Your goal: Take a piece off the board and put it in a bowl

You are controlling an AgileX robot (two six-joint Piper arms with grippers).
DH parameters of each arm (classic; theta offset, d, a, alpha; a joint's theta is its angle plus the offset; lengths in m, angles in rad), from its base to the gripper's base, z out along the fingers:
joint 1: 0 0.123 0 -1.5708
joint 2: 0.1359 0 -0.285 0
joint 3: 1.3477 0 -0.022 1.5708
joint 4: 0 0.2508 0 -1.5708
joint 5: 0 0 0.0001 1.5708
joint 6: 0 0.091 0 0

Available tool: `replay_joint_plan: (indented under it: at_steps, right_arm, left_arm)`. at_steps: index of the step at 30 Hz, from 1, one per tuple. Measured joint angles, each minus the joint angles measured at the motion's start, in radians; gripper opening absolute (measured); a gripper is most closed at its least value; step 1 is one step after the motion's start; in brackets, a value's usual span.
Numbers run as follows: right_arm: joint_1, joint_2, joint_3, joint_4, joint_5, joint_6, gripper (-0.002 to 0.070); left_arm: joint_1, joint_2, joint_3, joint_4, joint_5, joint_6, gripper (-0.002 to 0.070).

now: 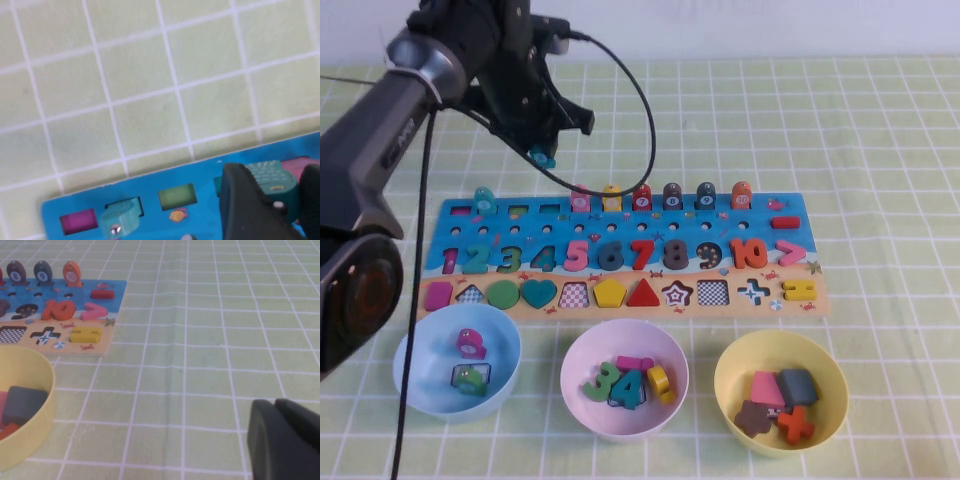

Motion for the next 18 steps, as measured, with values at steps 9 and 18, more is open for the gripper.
replay_joint_plan:
  at_steps: [9, 18]
  right_arm:
    - [0.000, 0.000, 0.000, 0.000, 0.000, 0.000, -0.0017]
    - [0.000, 0.000, 0.000, 0.000, 0.000, 0.000, -0.0017]
  left_arm:
    - [0.000, -0.204, 0.094, -0.040, 0.002, 0.085, 0.0190]
    - [-0.004, -0.564, 0.650, -0.049, 0.002, 0.133, 0.0190]
